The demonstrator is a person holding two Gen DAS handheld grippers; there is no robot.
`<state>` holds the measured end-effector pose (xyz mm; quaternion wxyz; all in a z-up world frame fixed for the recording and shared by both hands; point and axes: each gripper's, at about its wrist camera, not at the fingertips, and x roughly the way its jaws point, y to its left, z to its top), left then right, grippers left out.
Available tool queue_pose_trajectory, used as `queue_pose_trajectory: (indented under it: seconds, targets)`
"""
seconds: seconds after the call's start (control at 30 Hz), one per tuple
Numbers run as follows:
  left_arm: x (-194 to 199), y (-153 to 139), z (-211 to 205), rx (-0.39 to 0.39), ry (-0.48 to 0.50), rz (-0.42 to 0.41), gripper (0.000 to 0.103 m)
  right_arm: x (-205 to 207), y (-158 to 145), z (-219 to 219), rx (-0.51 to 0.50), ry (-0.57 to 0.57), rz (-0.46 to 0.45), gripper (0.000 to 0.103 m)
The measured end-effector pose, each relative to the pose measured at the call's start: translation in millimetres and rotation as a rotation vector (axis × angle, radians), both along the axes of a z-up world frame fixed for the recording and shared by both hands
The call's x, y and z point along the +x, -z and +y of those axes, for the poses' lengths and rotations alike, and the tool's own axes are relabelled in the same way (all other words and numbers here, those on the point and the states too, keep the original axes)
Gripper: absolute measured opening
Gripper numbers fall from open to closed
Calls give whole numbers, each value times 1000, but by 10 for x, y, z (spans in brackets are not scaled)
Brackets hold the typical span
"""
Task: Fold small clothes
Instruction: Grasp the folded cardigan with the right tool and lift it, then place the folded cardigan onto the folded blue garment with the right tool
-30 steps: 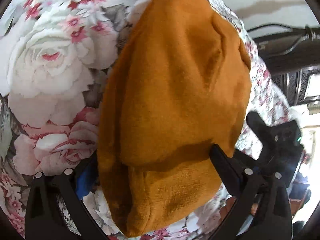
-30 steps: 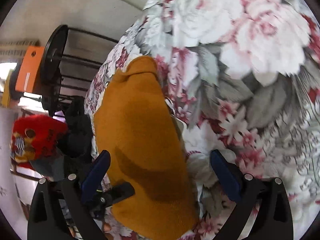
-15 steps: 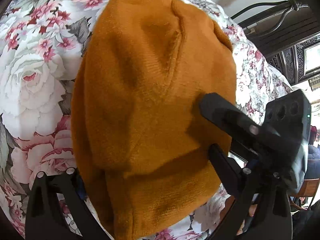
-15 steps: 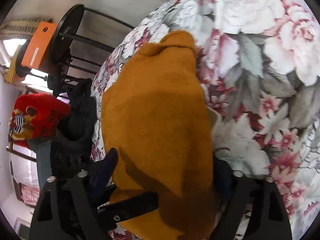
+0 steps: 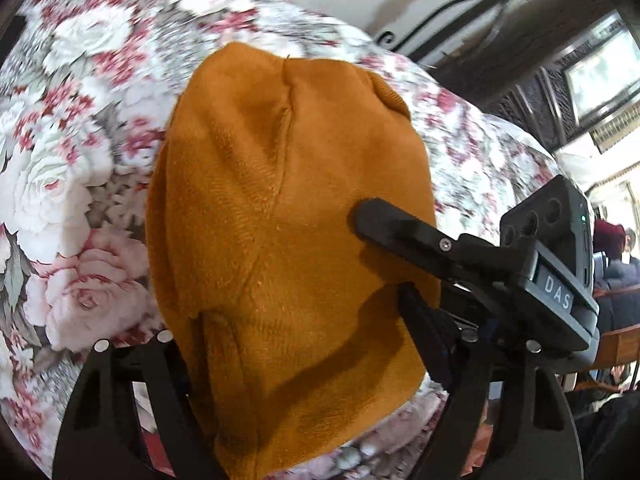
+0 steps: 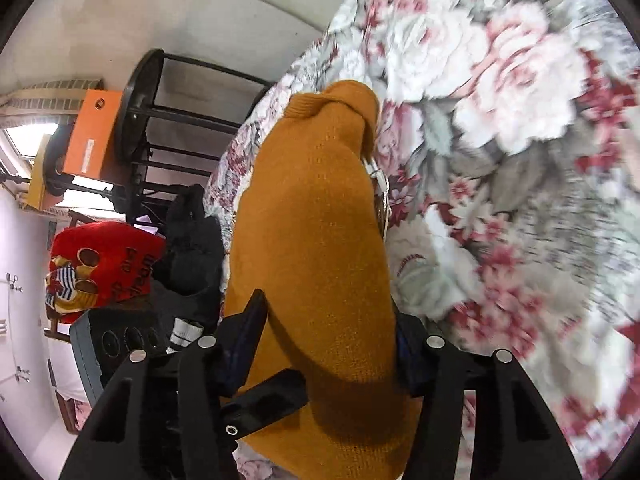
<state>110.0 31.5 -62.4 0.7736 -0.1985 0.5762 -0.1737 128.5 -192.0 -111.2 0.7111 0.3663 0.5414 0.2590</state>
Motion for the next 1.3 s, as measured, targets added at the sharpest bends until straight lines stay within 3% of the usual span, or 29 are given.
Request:
queue_pose_trajectory:
  seconds: [0.2,0.33,0.63,0.93,1.03,1.07,1.1,1.13,1.2,1.23,1.3]
  targets:
    - [-189,-325,-544,-29,94,-46,80,-355,-426,-636,-66,19,-79,57]
    - [-283,-511,-1220,-77,175,-79,80,-622,-698,-1297,-106,108,-123,57]
    - [-496,-1056,-3027,-119,438,-149,80,-1388,-1312,-3111,-147,425,-226,57]
    - [-1086,-1386,-4770,-169,688,-209,81,-2341,-1603,-4600,-199,720,-279,57]
    - [-1315,-1288,-5258,-168,753,-205,83,-2606,-1470,-5058,-221,806,-243,57]
    - [-1361,-1203,-5402,-142,766,-198,89,-2647,-1326,-5239,-230,846,-194,57]
    - [-1398,-1082,-5538,-99,779,-180,90,-2663,-1132,-5400,-245,876,-127,57]
    - [-1409,-823,-5716,-2,774,-133,92,-2676,-950,-5513,-250,893,-71,56]
    - [-1360,-454,-5806,61,738,-17,99,-2738,-519,-5749,-123,922,10,62]
    - [-1321,-304,-5773,19,709,45,99,-2771,-351,-5846,-8,931,19,64]
    - [-1305,-293,-5730,-11,696,34,99,-2761,-342,-5888,-9,925,8,65]
